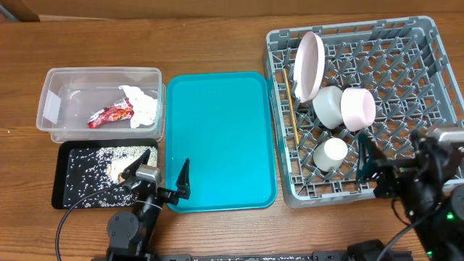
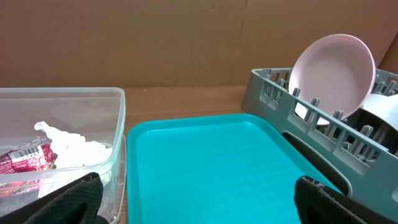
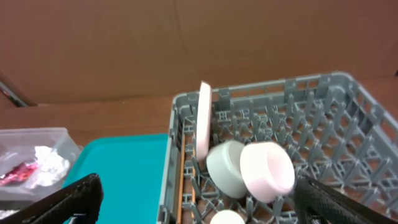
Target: Sort waste into correct bins and load items into the dishwasher
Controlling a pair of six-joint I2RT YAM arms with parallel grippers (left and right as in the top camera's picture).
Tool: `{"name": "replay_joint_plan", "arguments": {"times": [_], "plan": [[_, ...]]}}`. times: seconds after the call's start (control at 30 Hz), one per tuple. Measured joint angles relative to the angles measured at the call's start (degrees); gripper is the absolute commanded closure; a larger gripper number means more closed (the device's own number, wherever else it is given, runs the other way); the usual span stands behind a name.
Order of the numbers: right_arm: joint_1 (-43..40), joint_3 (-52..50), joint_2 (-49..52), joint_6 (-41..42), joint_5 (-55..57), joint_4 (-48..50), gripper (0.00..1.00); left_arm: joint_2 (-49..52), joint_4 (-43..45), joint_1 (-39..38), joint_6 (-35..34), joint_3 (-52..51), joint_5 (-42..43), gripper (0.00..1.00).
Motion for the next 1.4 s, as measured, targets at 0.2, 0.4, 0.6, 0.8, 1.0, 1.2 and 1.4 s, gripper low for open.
{"name": "replay_joint_plan", "arguments": {"times": [0.2,0.4,0.6,0.8,1.0,1.2,1.4], "plan": [[-2.97,-14.69,-9.25,0.00,-2.32,10.82,0.00,0.00,0.00,0.00,-0.02,0.00,0.00,0.00],[-4.87,-30.18,-19.76,0.02,-3.98,17.11,0.00,0.00,-0.02,0.00,-0.02,0.00,-0.02,0.00],[-6.43,-40.37,-26.95,0.02,-4.83,19.87,0.00,0.00,-0.02,0.00,-0.02,0.00,0.00,0.00],[-7.26,-49.77,-30.56,0.00,-4.94,32.72,0.00,0.00,-0.02,0.00,0.00,0.00,0.00,0.00],[-7.39,-58.86,-31.12,0.02,-5.31,47.60,0.00,0.00,-0.04,0.02,0.00,0.00,0.00,0.00],[-7.39,-63.28,-31.36,0.00,-5.64,54.49,0.00,0.00,-0.02,0.00,-0.02,0.00,0.00,0.00],[-7.39,-63.28,-31.39,0.00,-5.79,51.80,0.00,0.00,-0.02,0.00,0.00,0.00,-0.02,0.00]]}}
